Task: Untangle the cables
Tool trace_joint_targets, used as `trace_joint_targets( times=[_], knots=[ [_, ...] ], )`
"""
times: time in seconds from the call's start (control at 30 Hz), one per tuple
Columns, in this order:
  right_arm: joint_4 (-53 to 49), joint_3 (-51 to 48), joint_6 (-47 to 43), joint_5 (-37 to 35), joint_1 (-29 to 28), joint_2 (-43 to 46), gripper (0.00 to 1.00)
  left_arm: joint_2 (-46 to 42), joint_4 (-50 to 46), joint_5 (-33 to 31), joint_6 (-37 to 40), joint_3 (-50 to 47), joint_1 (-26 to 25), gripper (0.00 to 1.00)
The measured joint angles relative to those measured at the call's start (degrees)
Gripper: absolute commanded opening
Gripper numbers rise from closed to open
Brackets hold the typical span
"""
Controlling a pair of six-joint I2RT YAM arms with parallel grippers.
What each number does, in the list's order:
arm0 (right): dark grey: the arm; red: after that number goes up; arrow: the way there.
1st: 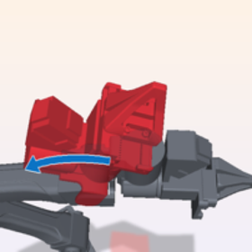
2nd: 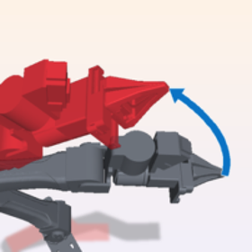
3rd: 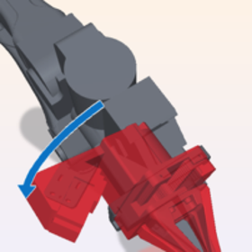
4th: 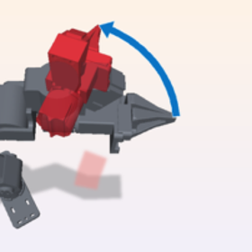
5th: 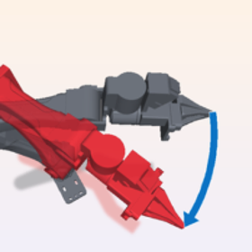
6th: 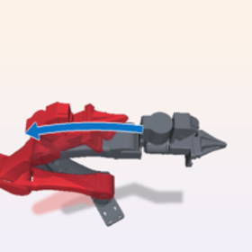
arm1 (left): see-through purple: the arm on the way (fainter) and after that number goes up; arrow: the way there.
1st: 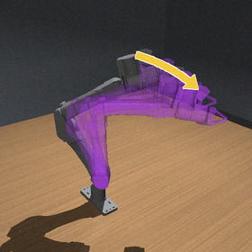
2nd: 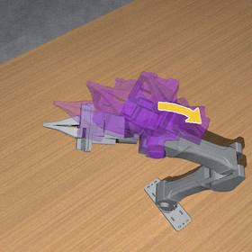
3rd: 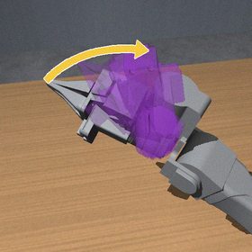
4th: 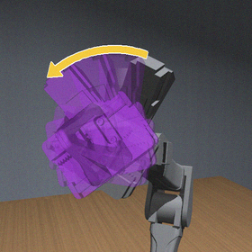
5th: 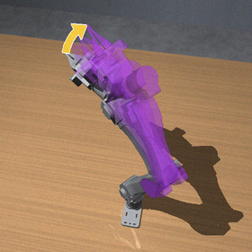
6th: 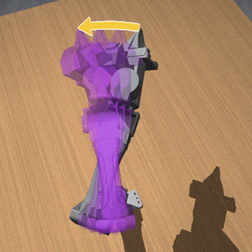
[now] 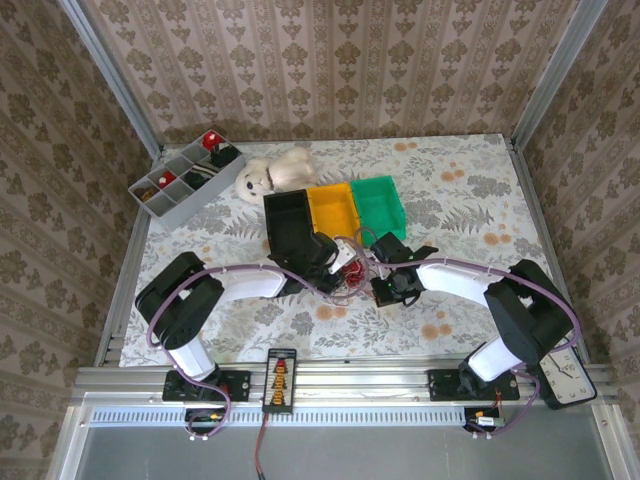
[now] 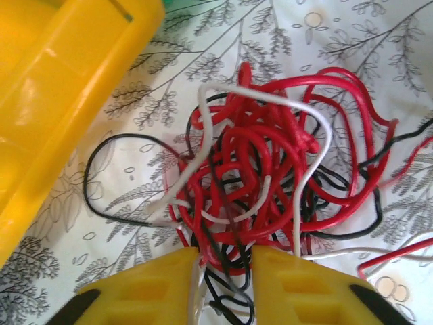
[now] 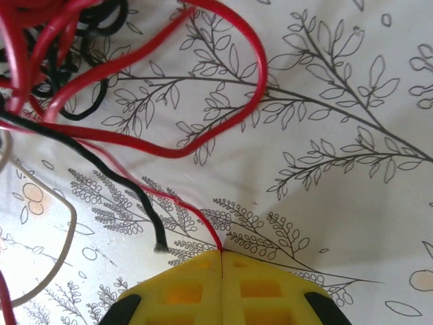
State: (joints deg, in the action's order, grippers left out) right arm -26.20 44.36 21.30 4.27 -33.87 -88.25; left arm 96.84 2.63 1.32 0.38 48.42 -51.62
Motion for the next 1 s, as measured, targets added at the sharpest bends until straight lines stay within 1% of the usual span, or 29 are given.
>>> trace_joint_targets(
  times=[0.1, 0.2, 0.27, 0.5, 0.73, 0.9, 1.0],
  knots=[
    [0.48, 0.48, 1.49, -3.02, 2.4, 0.0, 0.0, 0.04, 0.76, -0.28, -1.03, -0.59, 1.03, 0.11],
    [0.72, 0.59, 4.39, -6.16, 7.72, 0.11, 0.0, 0.2, 1.68, -0.26, -2.16, -1.29, 1.97, 0.06],
    [0.72, 0.59, 6.38, -7.58, 11.1, 0.57, 0.0, 0.35, 2.49, -0.26, -2.73, -1.55, 2.38, 0.0],
    [3.72, -2.03, 14.8, -8.79, 22.75, 5.66, 0.0, 1.05, 5.25, -1.44, -4.28, -2.64, 2.64, 0.0],
    [5.95, -5.62, 21.31, -9.97, 31.54, 8.59, 0.0, 1.99, 6.05, -4.33, -6.05, -3.48, 3.39, 0.0],
    [7.3, -6.27, 23.08, -10.47, 38.53, 11.39, 0.0, 1.99, 7.02, -5.09, -7.06, -4.04, 3.45, 0.0],
    [8.0, -6.1, 22.12, -10.49, 40.81, 11.65, 0.0, 1.97, 7.28, -5.07, -7.13, -4.17, 3.45, 0.0]
  ],
)
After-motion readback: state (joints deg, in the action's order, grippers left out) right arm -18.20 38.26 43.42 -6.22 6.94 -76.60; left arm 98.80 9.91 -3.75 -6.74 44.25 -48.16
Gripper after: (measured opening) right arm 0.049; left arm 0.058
